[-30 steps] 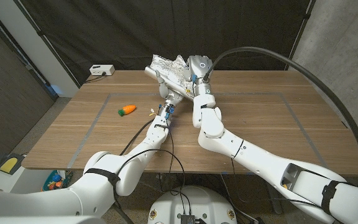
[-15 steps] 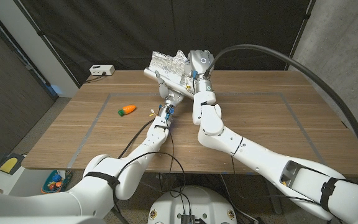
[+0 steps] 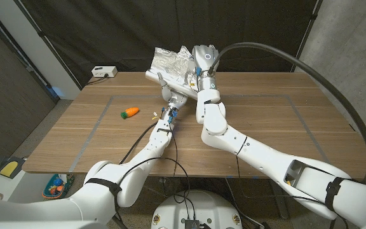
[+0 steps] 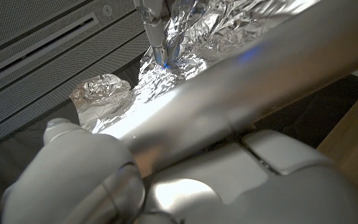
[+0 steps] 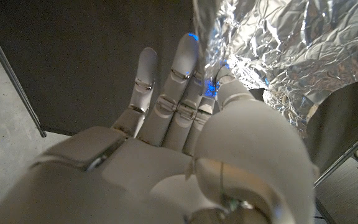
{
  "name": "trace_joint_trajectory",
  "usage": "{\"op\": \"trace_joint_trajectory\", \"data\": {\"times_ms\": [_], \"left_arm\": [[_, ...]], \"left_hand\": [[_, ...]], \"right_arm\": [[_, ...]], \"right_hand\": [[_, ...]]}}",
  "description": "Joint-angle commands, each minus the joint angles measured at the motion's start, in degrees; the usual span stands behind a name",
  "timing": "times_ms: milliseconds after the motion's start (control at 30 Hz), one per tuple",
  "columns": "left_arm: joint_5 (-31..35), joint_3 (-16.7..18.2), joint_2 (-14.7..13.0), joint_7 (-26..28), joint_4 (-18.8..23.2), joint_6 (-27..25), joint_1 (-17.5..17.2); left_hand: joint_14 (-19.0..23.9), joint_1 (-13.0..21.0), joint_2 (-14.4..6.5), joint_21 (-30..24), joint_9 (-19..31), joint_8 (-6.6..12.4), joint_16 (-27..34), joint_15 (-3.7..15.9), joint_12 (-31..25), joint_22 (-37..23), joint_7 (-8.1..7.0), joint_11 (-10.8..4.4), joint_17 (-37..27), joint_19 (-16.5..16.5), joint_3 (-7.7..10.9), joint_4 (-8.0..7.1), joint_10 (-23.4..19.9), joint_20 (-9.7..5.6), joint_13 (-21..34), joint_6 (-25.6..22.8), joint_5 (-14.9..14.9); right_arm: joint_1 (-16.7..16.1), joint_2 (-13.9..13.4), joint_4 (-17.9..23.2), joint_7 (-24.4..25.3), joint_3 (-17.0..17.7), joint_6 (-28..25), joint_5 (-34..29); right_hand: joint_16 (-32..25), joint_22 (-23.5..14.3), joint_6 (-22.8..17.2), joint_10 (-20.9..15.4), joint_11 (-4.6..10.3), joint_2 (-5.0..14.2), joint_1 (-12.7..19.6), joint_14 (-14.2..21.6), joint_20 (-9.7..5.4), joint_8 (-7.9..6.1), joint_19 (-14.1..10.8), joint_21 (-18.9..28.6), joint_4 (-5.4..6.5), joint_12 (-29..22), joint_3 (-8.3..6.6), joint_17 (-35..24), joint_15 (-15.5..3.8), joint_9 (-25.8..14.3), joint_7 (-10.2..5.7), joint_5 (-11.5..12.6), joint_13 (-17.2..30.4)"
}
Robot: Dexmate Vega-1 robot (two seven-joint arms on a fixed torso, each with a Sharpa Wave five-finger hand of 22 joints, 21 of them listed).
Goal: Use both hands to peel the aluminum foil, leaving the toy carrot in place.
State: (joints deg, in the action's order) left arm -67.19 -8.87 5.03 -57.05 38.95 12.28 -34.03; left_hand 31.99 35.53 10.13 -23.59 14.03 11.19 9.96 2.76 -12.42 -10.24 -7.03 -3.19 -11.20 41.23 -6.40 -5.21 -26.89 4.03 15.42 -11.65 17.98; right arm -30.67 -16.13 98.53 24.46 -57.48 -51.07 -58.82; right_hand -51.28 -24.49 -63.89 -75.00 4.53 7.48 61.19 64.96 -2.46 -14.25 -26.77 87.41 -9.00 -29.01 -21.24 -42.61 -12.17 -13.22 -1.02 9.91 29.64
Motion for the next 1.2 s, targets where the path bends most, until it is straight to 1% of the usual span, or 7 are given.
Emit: {"op": "trace_joint_trajectory", "data": {"times_ms": [33, 367, 867, 1100, 1133, 1167, 1200], "left_arm": [[-0.5, 0.0, -0.5, 0.4, 1.3, -0.2, -0.9], [-0.9, 0.1, -0.8, 0.6, 2.0, -0.3, -1.4], [-1.4, -0.1, -1.4, 1.3, 4.3, -0.5, -2.6], [-1.5, -0.3, -1.7, 1.5, 4.9, -0.7, -3.0], [-1.5, -0.4, -1.8, 1.6, 5.0, -0.7, -3.0], [-1.5, -0.4, -1.8, 1.6, 5.1, -0.7, -3.0], [-1.5, -0.4, -1.8, 1.6, 5.1, -0.8, -3.0]], "left_hand": [[-0.1, 0.1, -0.4, 0.1, 0.0, -0.1, 0.3, 3.96, -0.2, -0.3, 0.06, -0.23, -0.1, 0.0, -0.59, 0.01, 0.2, 0.17, 0.0, 0.5, 0.3], [-0.2, 0.5, -0.6, 0.2, -0.2, 0.02, 0.4, 4.13, -0.3, -0.3, 0.12, -0.15, -0.1, 0.2, -0.79, 0.18, 0.2, -0.03, -0.1, 0.5, 0.5], [-0.4, 0.8, -0.9, 0.4, -0.3, 0.15, 0.5, 4.25, -0.5, -0.3, 0.15, -0.11, -0.1, 0.3, -1.11, 0.29, 0.3, -0.18, -0.2, 0.5, 0.7], [-0.4, 0.9, -1.0, 0.4, -0.4, 0.22, 0.6, 4.52, -0.6, -0.3, 0.15, -0.11, -0.1, 0.4, -1.31, 0.31, 0.3, -0.28, -0.2, 0.5, 0.7], [-0.4, 0.9, -1.0, 0.5, -0.4, 0.23, 0.6, 4.54, -0.6, -0.3, 0.12, -0.09, -0.1, 0.4, -1.33, 0.31, 0.2, -0.29, -0.2, 0.5, 0.8], [-0.4, 0.9, -1.1, 0.5, -0.4, 0.24, 0.6, 4.52, -0.7, -0.4, 0.15, -0.09, -0.1, 0.4, -1.36, 0.31, 0.2, -0.29, -0.2, 0.5, 0.8], [-0.4, 1.0, -1.1, 0.5, -0.4, 0.25, 0.6, 4.54, -0.7, -0.4, 0.19, -0.13, -0.1, 0.4, -1.39, 0.31, 0.2, -0.31, -0.2, 0.5, 0.8]], "right_arm": [[1.4, 1.4, -2.0, 1.8, -0.1, -0.1, -0.7], [1.7, 2.9, -4.1, 5.9, 0.3, 0.2, 0.0], [2.2, 4.2, -6.1, 10.9, 0.6, 0.6, 1.4], [2.4, 3.9, -5.2, 9.0, -0.4, -1.1, 1.2], [2.4, 3.7, -4.9, 8.6, -0.5, -1.1, 1.3], [2.4, 3.4, -4.5, 7.9, -0.5, -1.0, 1.6], [2.3, 3.2, -4.0, 7.1, -0.5, -1.0, 1.9]], "right_hand": [[-0.2, 0.0, -0.7, -0.5, 0.11, 0.71, 0.0, 0.2, -6.29, 0.0, 0.3, 0.8, 0.01, -0.1, 0.2, -0.3, -0.94, -0.1, -0.14, 0.4, 0.2], [-0.2, 0.5, -0.8, -0.6, 0.28, 0.69, 0.0, 0.1, -6.31, 0.23, 0.5, 1.3, 0.16, 0.1, 0.38, -0.3, -0.94, -0.2, -0.14, 0.3, 0.3], [0.0, 1.2, -0.6, -0.5, 0.25, 0.8, 0.0, -0.2, -6.56, 0.76, 0.8, 1.8, 0.37, 0.7, 0.72, -0.3, -0.94, -0.3, -0.35, 0.3, 0.3], [0.1, 1.6, -0.3, 0.1, 0.32, 0.76, 0.0, -0.5, -6.41, 1.12, 1.4, 1.8, 0.4, 1.0, 0.89, -0.3, -0.94, -0.3, -0.83, 0.3, 0.6], [0.5, 1.7, -0.3, 0.2, 0.28, 0.77, -0.2, -0.9, -6.39, 1.14, 1.7, 1.7, 0.49, 1.3, 0.95, 0.0, -0.95, -0.4, -0.93, 0.3, 0.4], [1.7, 2.2, -0.1, 0.4, 0.25, 0.71, -0.7, -1.9, -5.78, 1.28, 2.2, 1.5, 0.83, 1.6, 1.12, 1.1, -0.92, -0.3, -1.1, 0.3, 0.2], [3.7, 3.0, 0.9, 1.5, 0.18, 0.06, -3.4, -3.2, -4.9, 1.72, 2.6, 1.0, 2.16, 2.6, 2.13, 3.1, -0.57, -0.3, -1.64, 0.2, -0.1]]}}
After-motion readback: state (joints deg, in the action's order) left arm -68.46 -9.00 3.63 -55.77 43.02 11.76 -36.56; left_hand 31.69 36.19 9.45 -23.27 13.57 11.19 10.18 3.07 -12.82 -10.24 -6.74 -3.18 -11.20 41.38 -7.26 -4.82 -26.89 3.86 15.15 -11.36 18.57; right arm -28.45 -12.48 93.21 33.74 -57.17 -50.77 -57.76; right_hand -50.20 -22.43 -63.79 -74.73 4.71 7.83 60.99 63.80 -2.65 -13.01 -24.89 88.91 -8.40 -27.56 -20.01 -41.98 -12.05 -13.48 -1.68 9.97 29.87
